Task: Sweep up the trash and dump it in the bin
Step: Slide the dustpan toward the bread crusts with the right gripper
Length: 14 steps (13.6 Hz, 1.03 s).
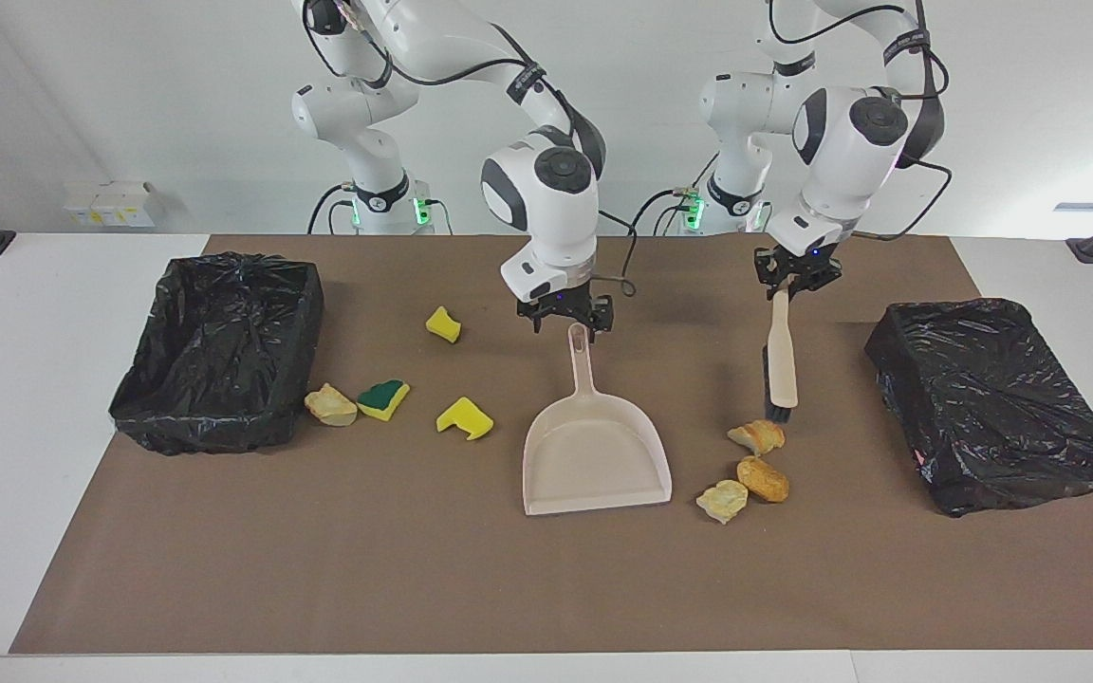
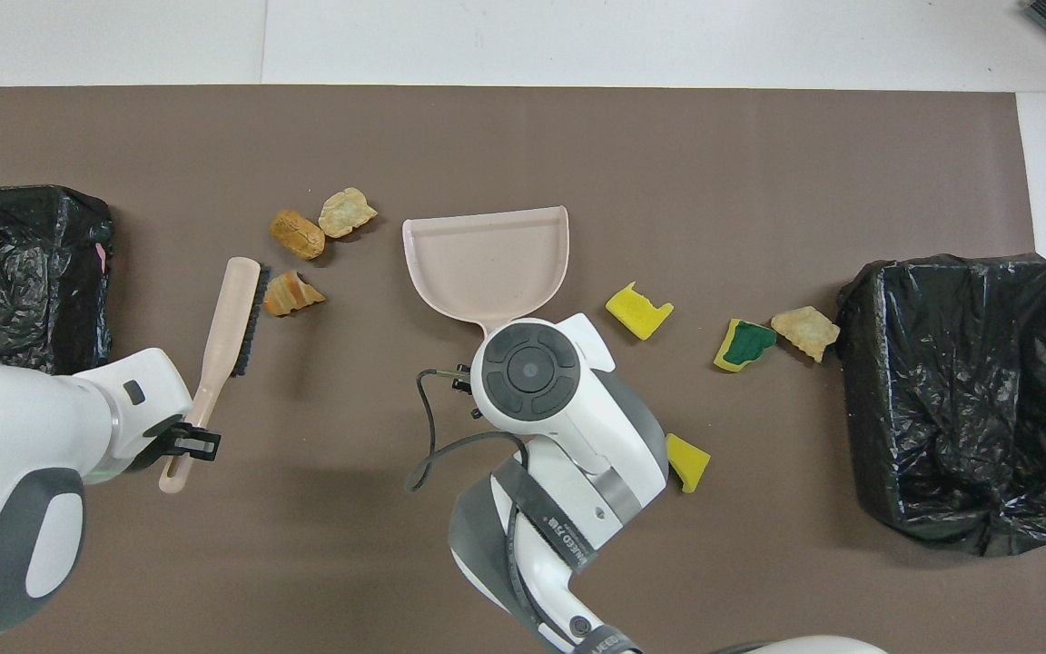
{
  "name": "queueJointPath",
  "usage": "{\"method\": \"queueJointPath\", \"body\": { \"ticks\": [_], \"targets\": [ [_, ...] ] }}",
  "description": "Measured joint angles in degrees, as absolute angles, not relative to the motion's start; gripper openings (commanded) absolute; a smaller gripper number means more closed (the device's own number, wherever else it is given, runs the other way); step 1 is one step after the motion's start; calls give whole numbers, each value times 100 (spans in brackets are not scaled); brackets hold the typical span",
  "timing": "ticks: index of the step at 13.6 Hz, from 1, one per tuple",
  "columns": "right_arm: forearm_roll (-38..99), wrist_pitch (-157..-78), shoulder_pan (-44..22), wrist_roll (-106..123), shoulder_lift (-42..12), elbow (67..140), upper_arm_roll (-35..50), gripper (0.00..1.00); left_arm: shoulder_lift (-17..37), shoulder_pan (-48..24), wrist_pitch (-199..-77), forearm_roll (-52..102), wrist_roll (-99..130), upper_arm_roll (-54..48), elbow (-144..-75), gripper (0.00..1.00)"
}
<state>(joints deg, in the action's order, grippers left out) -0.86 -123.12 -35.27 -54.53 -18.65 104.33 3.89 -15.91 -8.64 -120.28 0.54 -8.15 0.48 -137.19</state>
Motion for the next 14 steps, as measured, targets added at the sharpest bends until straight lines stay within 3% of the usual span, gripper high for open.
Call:
{"method": "queueJointPath", "body": {
  "ticks": [2,3,6,11,13,14],
  "targets": [
    [-158,-12431,-3561,-5498,-2028,10422,374,100,-1397,-642,-12115,53,-1114,43,-13615,0],
    [-168,-12497,-3552,-5498,-2049,10403,351,95,-1321,-578,-12150,53,-1182,43,-13588,0],
    [-196,-12658,-3535,-5497,-2052,10324,321,71,-1215,-547,-12193,53,-1218,30,-13554,0],
    [-218,-12662,-3529,-5486,-2080,10271,321,68,-1209,-546,-12195,53,-1219,17,-13530,0],
    [-218,-12664,-3509,-5454,-2099,10270,321,44,-1209,-529,-12197,53,-1219,18,-13529,0],
    [-218,-12679,-3496,-5421,-2101,10267,321,18,-1208,-512,-12199,53,-1230,18,-13526,0]
  ]
}}
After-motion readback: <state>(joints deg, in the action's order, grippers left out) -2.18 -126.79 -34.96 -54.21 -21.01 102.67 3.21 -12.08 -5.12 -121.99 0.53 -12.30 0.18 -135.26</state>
